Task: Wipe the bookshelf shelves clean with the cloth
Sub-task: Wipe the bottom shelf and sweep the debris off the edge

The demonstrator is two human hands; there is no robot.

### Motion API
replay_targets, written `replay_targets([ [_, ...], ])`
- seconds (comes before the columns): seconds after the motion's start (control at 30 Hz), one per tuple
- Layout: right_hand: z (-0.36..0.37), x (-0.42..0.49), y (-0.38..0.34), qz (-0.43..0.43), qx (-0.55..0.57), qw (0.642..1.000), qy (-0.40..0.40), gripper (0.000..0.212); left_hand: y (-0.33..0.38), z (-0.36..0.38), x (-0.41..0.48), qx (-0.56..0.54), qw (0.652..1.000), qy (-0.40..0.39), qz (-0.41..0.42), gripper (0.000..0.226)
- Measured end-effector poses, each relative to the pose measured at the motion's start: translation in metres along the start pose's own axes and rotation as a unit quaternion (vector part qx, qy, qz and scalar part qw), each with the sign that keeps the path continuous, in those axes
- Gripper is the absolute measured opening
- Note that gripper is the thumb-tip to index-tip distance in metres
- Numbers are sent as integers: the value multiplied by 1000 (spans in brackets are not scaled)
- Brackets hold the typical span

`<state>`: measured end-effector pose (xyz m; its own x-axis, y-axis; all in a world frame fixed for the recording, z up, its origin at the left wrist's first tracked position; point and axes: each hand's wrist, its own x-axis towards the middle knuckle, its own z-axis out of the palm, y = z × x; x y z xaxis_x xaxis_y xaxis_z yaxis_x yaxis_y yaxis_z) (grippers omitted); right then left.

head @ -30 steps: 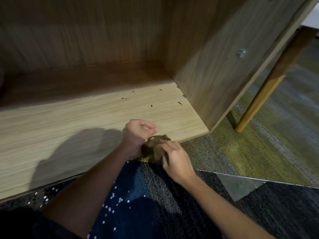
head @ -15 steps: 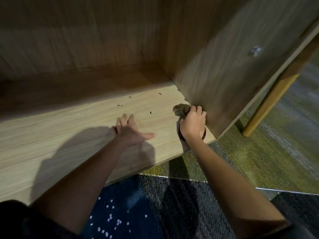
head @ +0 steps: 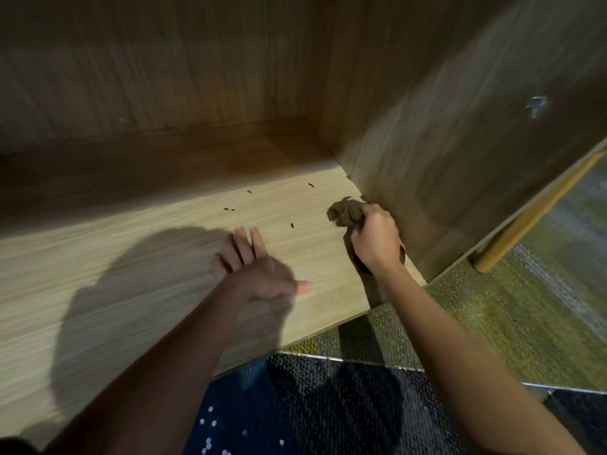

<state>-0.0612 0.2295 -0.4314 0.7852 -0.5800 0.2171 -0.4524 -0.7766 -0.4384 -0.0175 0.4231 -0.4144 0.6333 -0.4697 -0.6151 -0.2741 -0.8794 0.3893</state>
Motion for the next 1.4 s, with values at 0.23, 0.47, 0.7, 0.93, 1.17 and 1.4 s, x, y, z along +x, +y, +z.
replay_targets([
  [0.23,8,-34,-23,-113,6,986,-120,38,5,-2,-10,-5,1000,7,-6,122],
  [0.47,14,-9,-17,-70,-3,996,-56,31,-3,2,5,11,1000,-11,-25,131],
  [0.7,30,-1,-55,-103,77,983,-131,39,-3,3,-4,-32,999,29,-21,134],
  [0.93,17,0,-39,-127,87,979,-135,42,-11,-1,-4,-49,998,34,10,135],
  [1.17,24,-38,-48,-201,83,960,-176,42,-14,3,-1,-83,995,52,23,135],
  [1.4,20,-52,-73,-112,177,954,-215,35,-46,-23,-5,-372,915,138,76,108],
])
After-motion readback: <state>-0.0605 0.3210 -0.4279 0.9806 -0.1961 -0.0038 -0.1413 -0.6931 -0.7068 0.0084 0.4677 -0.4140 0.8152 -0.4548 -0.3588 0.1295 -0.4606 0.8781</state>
